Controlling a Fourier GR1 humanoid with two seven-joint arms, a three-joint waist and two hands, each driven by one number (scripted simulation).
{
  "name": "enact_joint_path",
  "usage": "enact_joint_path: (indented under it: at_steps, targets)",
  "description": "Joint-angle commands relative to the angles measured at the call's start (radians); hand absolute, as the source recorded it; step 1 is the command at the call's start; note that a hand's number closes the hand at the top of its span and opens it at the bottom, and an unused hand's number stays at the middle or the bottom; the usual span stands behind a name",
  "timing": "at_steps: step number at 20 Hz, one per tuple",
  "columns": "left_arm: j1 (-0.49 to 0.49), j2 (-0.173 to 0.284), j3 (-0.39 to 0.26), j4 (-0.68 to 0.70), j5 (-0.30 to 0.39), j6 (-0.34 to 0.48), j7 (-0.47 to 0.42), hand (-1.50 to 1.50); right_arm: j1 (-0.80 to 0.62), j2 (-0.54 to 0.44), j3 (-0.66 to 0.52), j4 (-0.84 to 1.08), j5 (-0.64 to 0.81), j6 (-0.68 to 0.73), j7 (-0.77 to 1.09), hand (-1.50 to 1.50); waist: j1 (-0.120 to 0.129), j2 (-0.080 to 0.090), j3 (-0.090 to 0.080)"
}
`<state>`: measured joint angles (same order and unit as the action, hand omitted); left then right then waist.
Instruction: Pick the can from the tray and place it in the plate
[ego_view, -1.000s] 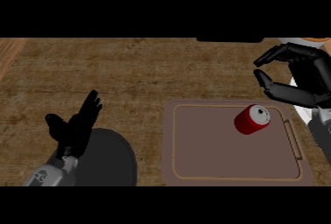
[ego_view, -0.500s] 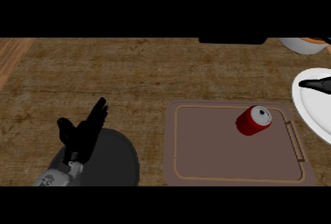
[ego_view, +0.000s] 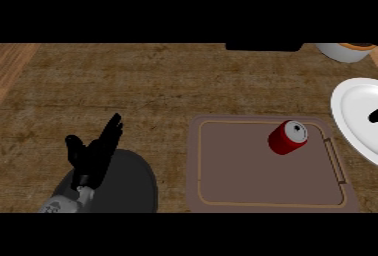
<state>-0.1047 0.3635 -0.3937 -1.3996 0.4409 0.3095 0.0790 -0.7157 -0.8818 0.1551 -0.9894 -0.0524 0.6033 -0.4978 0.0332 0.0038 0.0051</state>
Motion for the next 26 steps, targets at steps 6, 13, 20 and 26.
enact_joint_path:
  at_steps: [6, 13, 20, 26]
  targets:
    - [0.065, 0.001, 0.017, -0.012, 0.003, -0.025, 0.042, 0.00, -0.019, 0.033, 0.134, -0.082, 0.211, 0.010, 0.013, -1.50, -0.019, -0.003, -0.005]
    - [0.094, -0.004, 0.049, 0.006, -0.012, -0.061, 0.032, 0.00, 0.049, 0.146, 0.138, -0.248, 0.274, -0.073, 0.194, -1.50, -0.030, -0.006, -0.006]
    - [0.141, 0.003, 0.064, -0.052, -0.045, -0.069, 0.051, 0.00, 0.153, 0.136, 0.148, -0.282, 0.337, 0.012, 0.163, -1.50, -0.029, -0.006, -0.005]
    - [0.131, -0.025, 0.097, -0.020, -0.069, -0.087, 0.040, 0.00, 0.265, 0.156, 0.100, -0.411, 0.360, 0.012, 0.183, -1.50, -0.038, -0.006, -0.005]
